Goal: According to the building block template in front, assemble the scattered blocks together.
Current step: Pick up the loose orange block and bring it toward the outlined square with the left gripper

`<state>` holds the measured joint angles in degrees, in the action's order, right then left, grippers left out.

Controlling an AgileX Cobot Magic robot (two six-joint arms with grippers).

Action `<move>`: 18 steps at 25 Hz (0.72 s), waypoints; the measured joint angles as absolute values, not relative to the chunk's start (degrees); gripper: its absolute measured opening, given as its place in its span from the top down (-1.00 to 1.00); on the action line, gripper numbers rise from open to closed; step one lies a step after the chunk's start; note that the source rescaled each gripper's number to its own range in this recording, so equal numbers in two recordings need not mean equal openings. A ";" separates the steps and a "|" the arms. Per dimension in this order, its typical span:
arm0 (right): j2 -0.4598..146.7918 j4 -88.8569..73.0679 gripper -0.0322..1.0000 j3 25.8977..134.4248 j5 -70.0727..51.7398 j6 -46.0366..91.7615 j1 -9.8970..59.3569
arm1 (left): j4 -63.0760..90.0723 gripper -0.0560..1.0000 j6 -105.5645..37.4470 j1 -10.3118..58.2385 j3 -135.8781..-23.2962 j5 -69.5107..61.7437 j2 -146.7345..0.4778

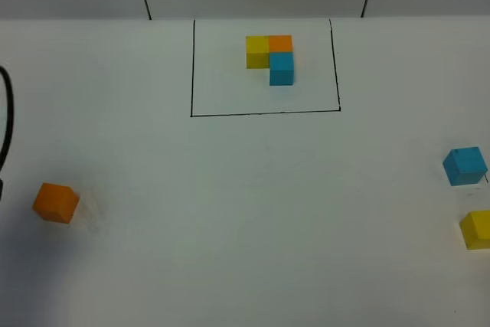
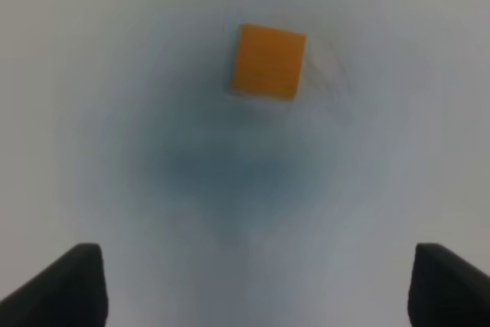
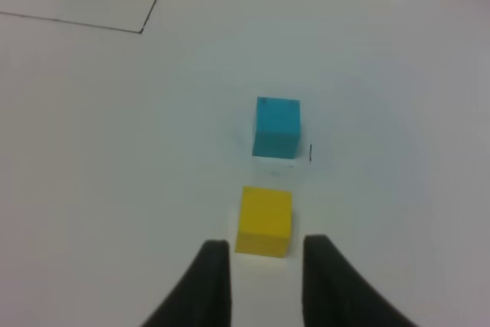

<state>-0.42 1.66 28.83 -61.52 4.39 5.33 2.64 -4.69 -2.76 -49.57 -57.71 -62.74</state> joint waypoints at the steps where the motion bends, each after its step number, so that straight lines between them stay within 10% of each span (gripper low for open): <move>1: -0.42 1.66 0.94 28.83 -61.52 4.39 5.33 | 2.59 -0.40 -5.35 -2.76 -49.77 -56.89 -65.36; 18: -0.42 1.66 0.94 28.83 -61.52 4.39 5.33 | 3.41 -0.40 -10.50 -0.27 -50.05 -42.43 -88.04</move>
